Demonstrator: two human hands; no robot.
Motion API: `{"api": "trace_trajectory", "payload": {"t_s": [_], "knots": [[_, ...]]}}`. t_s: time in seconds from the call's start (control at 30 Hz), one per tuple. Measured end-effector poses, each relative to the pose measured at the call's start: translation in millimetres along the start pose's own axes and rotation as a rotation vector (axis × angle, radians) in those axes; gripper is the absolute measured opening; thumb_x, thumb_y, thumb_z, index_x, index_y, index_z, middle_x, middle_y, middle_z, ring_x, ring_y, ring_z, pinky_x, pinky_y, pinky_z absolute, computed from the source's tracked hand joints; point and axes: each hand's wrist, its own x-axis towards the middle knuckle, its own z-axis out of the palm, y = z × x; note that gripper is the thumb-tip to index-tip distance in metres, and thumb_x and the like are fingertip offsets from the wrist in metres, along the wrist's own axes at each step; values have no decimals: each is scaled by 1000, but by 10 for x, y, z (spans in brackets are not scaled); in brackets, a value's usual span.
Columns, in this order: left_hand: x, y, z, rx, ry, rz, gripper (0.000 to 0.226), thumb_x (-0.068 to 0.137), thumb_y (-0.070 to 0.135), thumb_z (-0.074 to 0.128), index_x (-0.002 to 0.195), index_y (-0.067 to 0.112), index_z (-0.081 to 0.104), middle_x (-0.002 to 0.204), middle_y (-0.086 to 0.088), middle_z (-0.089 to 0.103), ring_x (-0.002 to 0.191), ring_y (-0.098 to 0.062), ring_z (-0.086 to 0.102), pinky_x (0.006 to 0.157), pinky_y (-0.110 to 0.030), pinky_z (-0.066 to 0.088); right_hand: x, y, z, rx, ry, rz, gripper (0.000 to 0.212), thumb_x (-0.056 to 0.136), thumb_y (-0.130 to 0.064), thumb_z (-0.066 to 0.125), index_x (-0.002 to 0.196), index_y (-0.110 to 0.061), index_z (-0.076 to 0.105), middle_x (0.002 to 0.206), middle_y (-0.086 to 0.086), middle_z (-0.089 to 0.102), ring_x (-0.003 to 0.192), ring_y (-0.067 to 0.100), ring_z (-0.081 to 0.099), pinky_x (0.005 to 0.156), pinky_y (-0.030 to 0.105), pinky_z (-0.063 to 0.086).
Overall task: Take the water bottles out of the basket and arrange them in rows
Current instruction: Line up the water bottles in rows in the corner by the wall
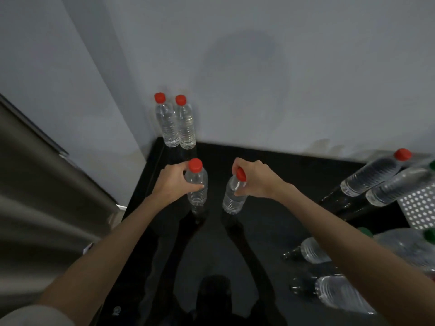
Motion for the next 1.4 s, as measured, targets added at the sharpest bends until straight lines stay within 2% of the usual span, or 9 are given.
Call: {"api": "trace_trajectory", "payload": {"t_s": [0.23, 0.37, 0.5, 0.6, 0.77, 0.87, 1.07, 1.23, 1.4], "knots": [[35, -68, 98, -5, 22, 12, 55, 66, 41, 84, 115, 31, 60, 98, 13, 69, 93, -10, 66, 85, -38, 55, -105, 132, 223, 262, 122, 45, 49, 74, -18, 79, 111, -29, 49, 96, -8, 62, 85, 8, 63, 70, 21, 51], [-16, -195, 260, -180, 19, 28, 61, 70, 38, 80, 124, 31, 52, 118, 12, 61, 109, -6, 60, 93, -41, 54, -257, 213, 529, 492, 262, 24, 61, 71, -10, 81, 121, -26, 50, 109, -9, 63, 101, 6, 64, 88, 31, 55], [-176, -301, 501, -387, 40, -26, 82, 78, 35, 78, 145, 32, 30, 144, 9, 45, 132, -8, 45, 108, -43, 43, -311, 196, 856, 649, 431, 80, 73, 71, -9, 82, 130, -29, 44, 121, -11, 59, 113, 5, 60, 95, 30, 52], [-235, -274, 639, -446, 101, -39, 87, 79, 38, 76, 147, 34, 22, 151, 6, 37, 137, -11, 41, 109, -46, 42, -294, 156, 1027, 731, 498, 131, 80, 74, -5, 80, 134, -36, 37, 129, -9, 55, 120, 4, 56, 100, 31, 49], [-230, -168, 730, -469, 184, -58, 84, 83, 30, 74, 144, 41, 18, 147, 1, 41, 132, -12, 45, 108, -41, 43, -263, 137, 1187, 727, 503, 175, 85, 78, -27, 74, 145, -39, 23, 142, -7, 42, 131, 13, 46, 105, 49, 44], [-147, -217, 706, -469, 166, -50, 83, 82, 30, 75, 146, 35, 23, 146, 6, 44, 129, -8, 47, 106, -38, 44, -202, 106, 1144, 677, 511, 182, 83, 79, -28, 72, 143, -43, 22, 140, -7, 43, 129, 13, 47, 103, 48, 46], [204, -203, 564, -486, 128, 26, 81, 79, 41, 74, 140, 51, 22, 142, 7, 49, 127, -11, 52, 103, -46, 47, 143, 76, 874, 638, 552, 150, 83, 81, -21, 74, 141, -45, 21, 137, -7, 48, 123, 8, 51, 101, 44, 48], [716, -73, 465, -506, 177, 96, 83, 80, 32, 76, 147, 23, 27, 140, 0, 53, 127, -13, 53, 105, -43, 46, 617, 141, 542, 611, 581, 119, 85, 78, -19, 77, 135, -53, 23, 135, -8, 51, 122, 10, 54, 100, 47, 49], [1236, -111, 433, -504, 205, 85, 85, 81, 29, 77, 148, 20, 26, 142, 2, 50, 128, -10, 50, 108, -39, 42, 1115, 256, 346, 627, 570, 139, 83, 78, -15, 77, 135, -44, 24, 130, -4, 55, 116, 13, 58, 97, 45, 50]]}}
